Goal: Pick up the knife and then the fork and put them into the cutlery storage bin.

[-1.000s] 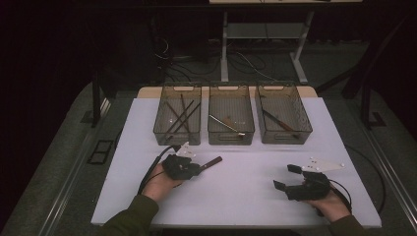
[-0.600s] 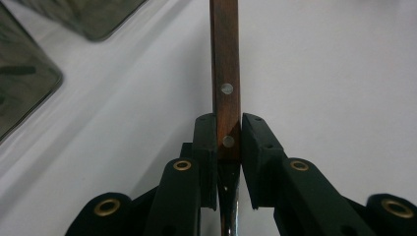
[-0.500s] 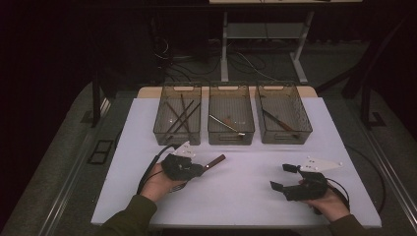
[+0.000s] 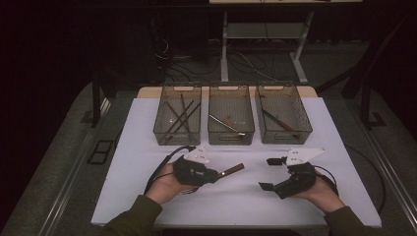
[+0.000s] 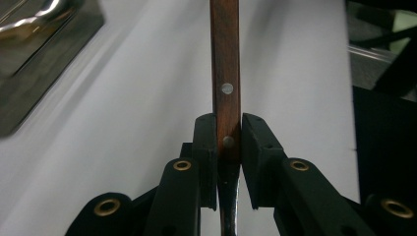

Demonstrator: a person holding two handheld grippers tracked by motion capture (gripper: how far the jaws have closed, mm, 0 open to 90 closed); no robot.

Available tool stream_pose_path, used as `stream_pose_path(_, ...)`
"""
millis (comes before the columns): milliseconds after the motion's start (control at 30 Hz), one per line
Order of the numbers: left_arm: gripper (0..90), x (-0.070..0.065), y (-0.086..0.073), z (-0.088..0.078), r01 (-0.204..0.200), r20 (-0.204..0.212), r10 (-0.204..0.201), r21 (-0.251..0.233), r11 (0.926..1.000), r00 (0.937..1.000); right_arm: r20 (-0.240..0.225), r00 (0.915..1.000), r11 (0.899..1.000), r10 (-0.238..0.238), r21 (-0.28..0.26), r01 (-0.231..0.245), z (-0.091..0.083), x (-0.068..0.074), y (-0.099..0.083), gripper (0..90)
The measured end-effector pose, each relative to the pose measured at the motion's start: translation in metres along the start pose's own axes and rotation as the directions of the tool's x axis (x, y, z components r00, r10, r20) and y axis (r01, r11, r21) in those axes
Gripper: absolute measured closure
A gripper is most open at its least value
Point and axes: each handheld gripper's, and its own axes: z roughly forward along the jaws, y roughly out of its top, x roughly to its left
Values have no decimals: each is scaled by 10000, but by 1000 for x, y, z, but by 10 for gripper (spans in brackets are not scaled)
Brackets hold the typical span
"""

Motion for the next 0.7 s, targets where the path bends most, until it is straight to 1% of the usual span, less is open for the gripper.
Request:
stream_pose_path(100, 774, -7, 11, 6, -517, 297, 515, 69, 9986, 9982, -551, 9979, 9991, -336, 226, 349, 6, 1, 10, 139)
stream_pose_path(200, 773, -13, 20, 12, -1119, 538, 1107, 197, 9935, 9924, -1069, 9923, 9959, -621, 597, 687, 13, 1, 19, 141)
stream_pose_path(233, 773, -15, 23, 14, -1202, 653, 1185, 233, 9925, 9908, -1184, 9905, 9943, -704, 716, 793, 15, 3, 21, 141)
stream_pose_path(300, 773, -18, 27, 18, -1509, 815, 1482, 282, 9881, 9856, -1323, 9869, 9906, -923, 887, 1045, 19, 4, 26, 142)
stream_pose_path(400, 773, -22, 31, 22, -1788, 895, 1751, 348, 9833, 9805, -1625, 9790, 9823, -1232, 1204, 1436, 26, 6, 32, 166)
stream_pose_path(433, 773, -23, 32, 22, -1867, 943, 1821, 422, 9815, 9787, -1805, 9734, 9771, -1411, 1330, 1663, 28, 7, 32, 213)
stream_pose_path(467, 773, -24, 32, 23, -1946, 1024, 1892, 457, 9798, 9766, -2026, 9696, 9750, -1374, 1451, 1685, 31, 9, 32, 229)
stream_pose_path(500, 773, -26, 32, 23, -1961, 1045, 1903, 486, 9794, 9762, -2123, 9637, 9670, -1622, 1603, 1981, 34, 9, 31, 250)
stream_pose_path(533, 773, -27, 32, 23, -1988, 1098, 1921, 534, 9786, 9752, -2318, 9615, 9649, -1478, 1798, 1916, 36, 11, 30, 294)
stream_pose_path(567, 773, -27, 32, 24, -2139, 1128, 2071, 518, 9755, 9718, -2436, 9558, 9586, -1648, 1887, 2134, 39, 11, 29, 328)
stream_pose_path(633, 773, -29, 32, 25, -2292, 1223, 2215, 530, 9719, 9675, -2681, 9502, 9550, -1587, 2027, 2167, 43, 13, 28, 404)
stream_pose_path(667, 773, -31, 32, 26, -2296, 1254, 2213, 565, 9716, 9671, -2784, 9462, 9508, -1646, 2105, 2273, 45, 14, 27, 444)
stream_pose_path(700, 773, -32, 32, 26, -2370, 1260, 2280, 611, 9696, 9655, -2848, 9443, 9481, -1649, 2181, 2314, 46, 15, 26, 475)
